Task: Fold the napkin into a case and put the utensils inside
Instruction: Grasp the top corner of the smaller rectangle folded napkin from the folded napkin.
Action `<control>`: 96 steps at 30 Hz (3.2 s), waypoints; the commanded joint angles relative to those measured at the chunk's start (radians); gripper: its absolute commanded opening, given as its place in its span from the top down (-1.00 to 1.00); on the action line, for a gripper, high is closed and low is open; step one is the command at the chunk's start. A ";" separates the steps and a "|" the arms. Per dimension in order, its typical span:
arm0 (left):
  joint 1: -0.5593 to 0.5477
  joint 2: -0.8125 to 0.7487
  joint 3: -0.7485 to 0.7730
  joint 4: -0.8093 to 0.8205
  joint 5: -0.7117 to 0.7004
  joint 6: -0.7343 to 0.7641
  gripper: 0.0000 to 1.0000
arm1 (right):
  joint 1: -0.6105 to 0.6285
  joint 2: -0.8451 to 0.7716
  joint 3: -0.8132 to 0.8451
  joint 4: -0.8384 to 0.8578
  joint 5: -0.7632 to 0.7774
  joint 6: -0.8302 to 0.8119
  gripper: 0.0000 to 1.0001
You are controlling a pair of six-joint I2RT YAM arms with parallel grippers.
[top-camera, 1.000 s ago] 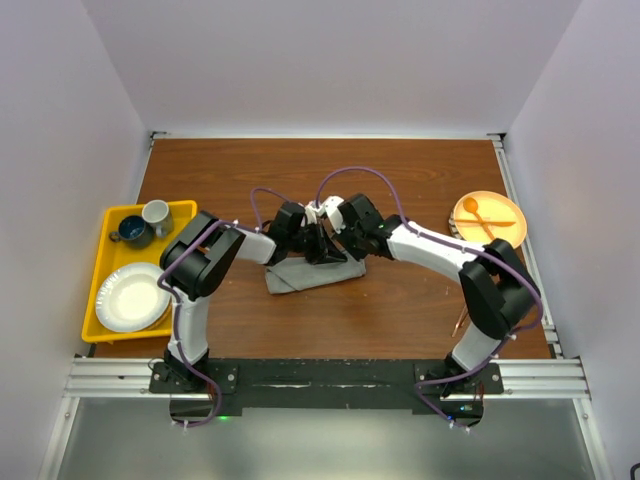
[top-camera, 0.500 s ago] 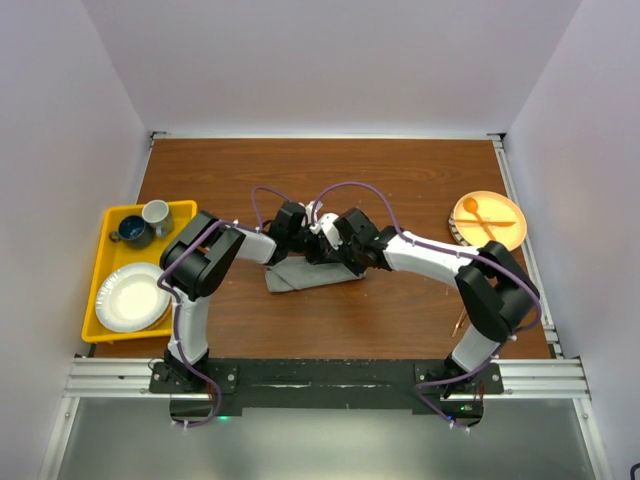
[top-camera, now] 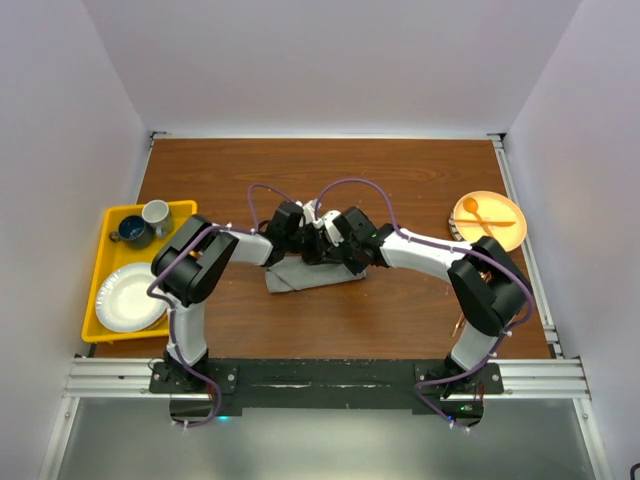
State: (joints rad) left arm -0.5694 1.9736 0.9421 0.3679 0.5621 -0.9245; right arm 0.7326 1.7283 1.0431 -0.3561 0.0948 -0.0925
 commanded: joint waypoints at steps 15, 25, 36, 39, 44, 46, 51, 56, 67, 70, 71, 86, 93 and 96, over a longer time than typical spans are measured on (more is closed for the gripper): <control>0.002 -0.015 -0.025 -0.127 -0.076 0.076 1.00 | -0.019 -0.072 0.017 -0.064 -0.052 0.086 1.00; 0.002 -0.001 -0.042 -0.142 -0.093 0.148 1.00 | -0.029 -0.064 0.135 -0.104 0.000 0.077 0.28; 0.002 -0.005 -0.052 -0.126 -0.096 0.154 1.00 | -0.027 0.051 0.189 -0.058 0.043 0.057 0.15; 0.000 -0.009 -0.052 -0.123 -0.096 0.154 1.00 | -0.029 0.073 0.186 -0.049 0.048 0.066 0.17; 0.002 -0.021 -0.051 -0.115 -0.085 0.159 1.00 | -0.027 0.088 0.169 -0.047 0.060 0.074 0.71; 0.002 -0.051 -0.060 -0.080 -0.070 0.161 1.00 | -0.027 0.083 0.149 -0.035 0.065 0.066 0.91; 0.034 -0.146 -0.088 -0.026 -0.028 0.170 0.72 | -0.029 0.065 0.104 0.008 0.069 0.042 1.00; 0.114 -0.234 -0.103 -0.082 0.024 0.240 0.44 | -0.027 0.059 0.083 0.026 0.072 0.040 1.00; 0.163 -0.237 -0.092 -0.129 0.212 0.501 0.13 | -0.027 0.014 0.035 0.077 0.071 0.045 1.00; 0.164 -0.231 -0.100 -0.100 0.271 0.545 0.11 | -0.027 0.004 0.023 0.097 0.069 0.046 1.00; 0.164 -0.231 -0.106 -0.086 0.280 0.555 0.10 | -0.027 0.002 0.020 0.101 0.071 0.046 1.00; 0.154 -0.555 -0.393 0.137 0.182 1.134 0.16 | -0.027 -0.006 0.008 0.111 0.059 0.051 1.00; 0.102 -0.478 -0.273 -0.006 0.239 1.518 0.24 | -0.027 -0.015 0.011 0.117 0.059 0.050 1.00; 0.101 -0.453 -0.232 -0.086 0.265 1.700 0.24 | -0.029 -0.013 0.011 0.117 0.056 0.050 1.00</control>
State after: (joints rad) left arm -0.4664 1.4902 0.6334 0.3695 0.7837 0.4538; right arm 0.7059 1.7580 1.0584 -0.2615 0.1425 -0.0448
